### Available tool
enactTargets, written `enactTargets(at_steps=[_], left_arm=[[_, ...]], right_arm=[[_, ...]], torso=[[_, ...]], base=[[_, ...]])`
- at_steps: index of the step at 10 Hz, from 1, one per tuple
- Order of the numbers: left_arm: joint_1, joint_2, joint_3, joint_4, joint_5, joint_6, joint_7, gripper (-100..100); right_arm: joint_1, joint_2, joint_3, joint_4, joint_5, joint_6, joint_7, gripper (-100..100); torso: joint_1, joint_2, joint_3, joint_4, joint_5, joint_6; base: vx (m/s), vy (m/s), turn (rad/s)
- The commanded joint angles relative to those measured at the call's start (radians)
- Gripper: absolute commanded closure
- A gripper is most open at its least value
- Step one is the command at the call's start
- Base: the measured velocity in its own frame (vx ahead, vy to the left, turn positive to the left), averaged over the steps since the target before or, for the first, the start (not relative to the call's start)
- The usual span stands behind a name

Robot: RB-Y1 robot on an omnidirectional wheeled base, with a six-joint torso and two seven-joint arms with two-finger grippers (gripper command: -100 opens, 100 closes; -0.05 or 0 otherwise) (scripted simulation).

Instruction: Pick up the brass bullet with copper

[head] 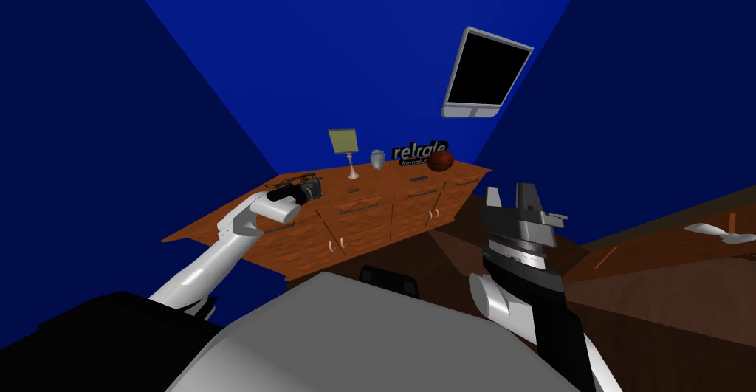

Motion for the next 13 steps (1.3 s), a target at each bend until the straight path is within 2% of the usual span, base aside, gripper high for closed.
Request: enactTargets(at_steps=[1, 2, 3, 5, 6, 8, 9, 10, 11, 12, 13], left_arm=[[-0.012, 0.025, 0.017, 0.018, 0.039, 0.05, 0.015, -100], [-0.012, 0.025, 0.017, 0.018, 0.039, 0.077, 0.015, -100], [-0.026, 0.045, 0.03, 0.035, 0.076, 0.106, 0.029, -100], [-0.026, 0.045, 0.03, 0.035, 0.076, 0.146, 0.029, -100], [-0.04, 0.064, 0.042, 0.053, 0.114, 0.183, 0.043, -100], [-0.04, 0.064, 0.042, 0.053, 0.114, 0.213, 0.043, -100], [-0.053, 0.08, 0.053, 0.071, 0.152, 0.254, 0.056, -100], [-0.053, 0.08, 0.053, 0.071, 0.152, 0.278, 0.056, -100], [-0.066, 0.095, 0.063, 0.089, 0.19, 0.306, 0.067, -100], [-0.066, 0.095, 0.063, 0.089, 0.19, 0.335, 0.067, -100], [-0.079, 0.107, 0.073, 0.107, 0.228, 0.364, 0.078, -100]], right_arm=[[0.0, 0.0, 0.0, 0.0, 0.0, 0.0, 0.0, 0], [0.0, 0.0, 0.0, 0.0, 0.0, 0.0, 0.0, 0], [0.0, 0.0, 0.0, 0.0, 0.0, 0.0, 0.0, 0], [0.0, 0.0, 0.0, 0.0, 0.0, 0.0, 0.0, 0], [0.0, 0.0, 0.0, 0.0, 0.0, 0.0, 0.0, 0], [0.0, 0.0, 0.0, 0.0, 0.0, 0.0, 0.0, 0], [0.0, 0.0, 0.0, 0.0, 0.0, 0.0, 0.0, 0], [0.0, 0.0, 0.0, 0.0, 0.0, 0.0, 0.0, 0], [0.0, 0.0, 0.0, 0.0, 0.0, 0.0, 0.0, 0], [0.0, 0.0, 0.0, 0.0, 0.0, 0.0, 0.0, 0], [0.0, 0.0, 0.0, 0.0, 0.0, 0.0, 0.0, 0]], torso=[[0.0, 0.0, 0.0, 0.0, 0.0, 0.0], [-0.001, -0.001, 0.0, 0.0, 0.0, 0.0], [-0.001, -0.001, -0.001, 0.0, 0.0, 0.0], [-0.002, -0.002, -0.001, -0.001, -0.001, 0.0], [0.0, 0.0, 0.0, 0.0, 0.0, 0.0], [-0.001, -0.001, -0.001, 0.0, 0.0, 0.0], [0.0, 0.0, 0.0, 0.0, 0.0, 0.0], [-0.002, -0.001, 0.0, 0.0, 0.0, 0.0], [-0.001, -0.001, -0.001, 0.0, 0.0, 0.0], [-0.002, -0.002, -0.001, -0.001, -0.001, 0.0], [-0.002, -0.002, -0.001, 0.0, 0.0, 0.0]], base=[[0.044, -0.042, -0.07], [0.046, -0.037, -0.037], [0.067, -0.058, -0.085], [0.041, -0.032, -0.01], [0.04, -0.037, -0.07], [0.032, -0.025, -0.026], [0.041, -0.046, -0.074], [0.054, -0.041, -0.047], [0.066, -0.052, -0.085], [0.053, -0.045, -0.042], [0.066, -0.048, -0.085]])
